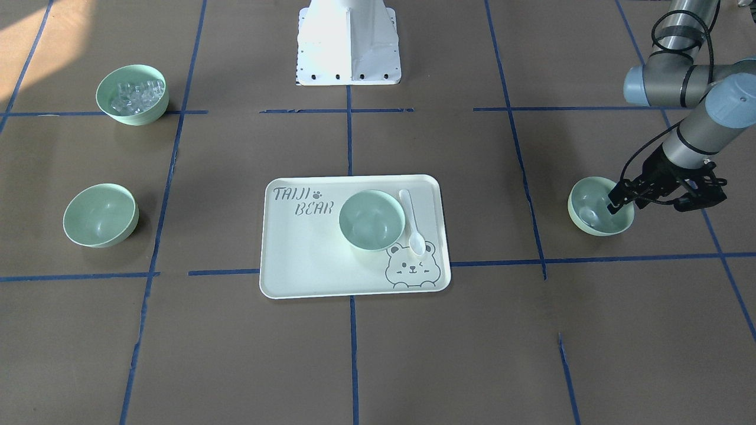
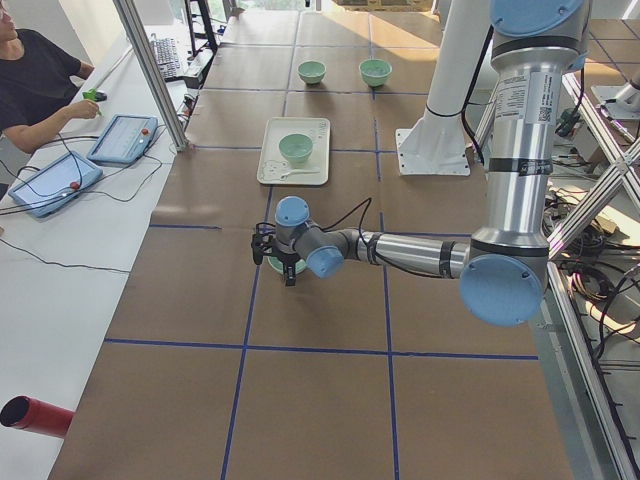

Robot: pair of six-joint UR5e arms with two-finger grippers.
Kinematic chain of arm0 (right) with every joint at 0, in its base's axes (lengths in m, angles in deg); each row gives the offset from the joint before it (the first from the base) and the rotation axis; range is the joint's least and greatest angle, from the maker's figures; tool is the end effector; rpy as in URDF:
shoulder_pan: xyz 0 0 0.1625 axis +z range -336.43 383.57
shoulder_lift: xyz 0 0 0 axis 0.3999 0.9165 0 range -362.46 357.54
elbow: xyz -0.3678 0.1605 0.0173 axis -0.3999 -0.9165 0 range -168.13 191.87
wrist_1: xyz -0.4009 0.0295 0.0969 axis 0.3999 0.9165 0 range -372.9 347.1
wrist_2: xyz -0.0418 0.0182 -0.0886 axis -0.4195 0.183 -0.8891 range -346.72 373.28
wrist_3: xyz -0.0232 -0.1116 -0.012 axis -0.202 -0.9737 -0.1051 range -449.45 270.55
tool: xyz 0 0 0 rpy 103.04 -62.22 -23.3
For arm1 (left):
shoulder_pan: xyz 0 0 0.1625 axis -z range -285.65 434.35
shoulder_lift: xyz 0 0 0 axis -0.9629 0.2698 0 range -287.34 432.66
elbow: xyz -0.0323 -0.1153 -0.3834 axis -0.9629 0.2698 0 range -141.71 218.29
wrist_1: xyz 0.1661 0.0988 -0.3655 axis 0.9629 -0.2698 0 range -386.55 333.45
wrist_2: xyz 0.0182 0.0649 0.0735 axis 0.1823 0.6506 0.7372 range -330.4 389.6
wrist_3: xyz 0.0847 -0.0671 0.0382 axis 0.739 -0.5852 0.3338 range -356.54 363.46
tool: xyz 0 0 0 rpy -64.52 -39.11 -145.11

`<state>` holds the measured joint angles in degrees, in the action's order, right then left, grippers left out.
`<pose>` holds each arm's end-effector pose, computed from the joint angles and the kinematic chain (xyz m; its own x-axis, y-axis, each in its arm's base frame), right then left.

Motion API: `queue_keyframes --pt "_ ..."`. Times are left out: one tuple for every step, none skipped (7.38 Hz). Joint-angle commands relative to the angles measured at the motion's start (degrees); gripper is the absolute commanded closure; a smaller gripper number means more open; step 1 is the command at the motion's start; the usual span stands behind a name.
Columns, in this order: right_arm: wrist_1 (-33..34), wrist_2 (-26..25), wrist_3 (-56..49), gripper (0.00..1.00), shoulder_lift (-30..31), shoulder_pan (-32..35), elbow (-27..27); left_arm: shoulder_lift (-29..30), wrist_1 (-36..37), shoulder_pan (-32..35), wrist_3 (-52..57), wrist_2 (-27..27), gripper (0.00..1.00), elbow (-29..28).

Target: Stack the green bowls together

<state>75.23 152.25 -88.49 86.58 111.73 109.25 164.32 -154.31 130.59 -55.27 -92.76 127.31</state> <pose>0.0305 -0.5066 0.5637 0.6522 -0.1382 0.7453 0.0207 0.9861 0.1648 0.2409 -0.4900 0.5732 0.6405 -0.1692 -0.7491 0.2162 0.9757 -0.0355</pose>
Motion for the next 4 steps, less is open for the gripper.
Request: queue_keyframes --pt "-0.1 0.0 0.0 0.0 -0.1 0.0 0.0 0.1 0.0 -0.2 -0.1 0.0 0.86 0.1" --pt "-0.1 0.0 0.0 0.0 -0.2 0.0 0.0 0.1 0.0 -0.2 -0.2 0.0 1.0 0.3" --pt "-0.1 0.0 0.1 0.0 -0.7 0.0 0.0 -0.1 0.2 0.1 -0.3 -0.5 1.0 1.1" --pt "-0.1 0.1 0.4 0.0 -1.0 0.0 0.0 -1.0 2.0 0.3 -0.2 -0.9 1.0 4.5"
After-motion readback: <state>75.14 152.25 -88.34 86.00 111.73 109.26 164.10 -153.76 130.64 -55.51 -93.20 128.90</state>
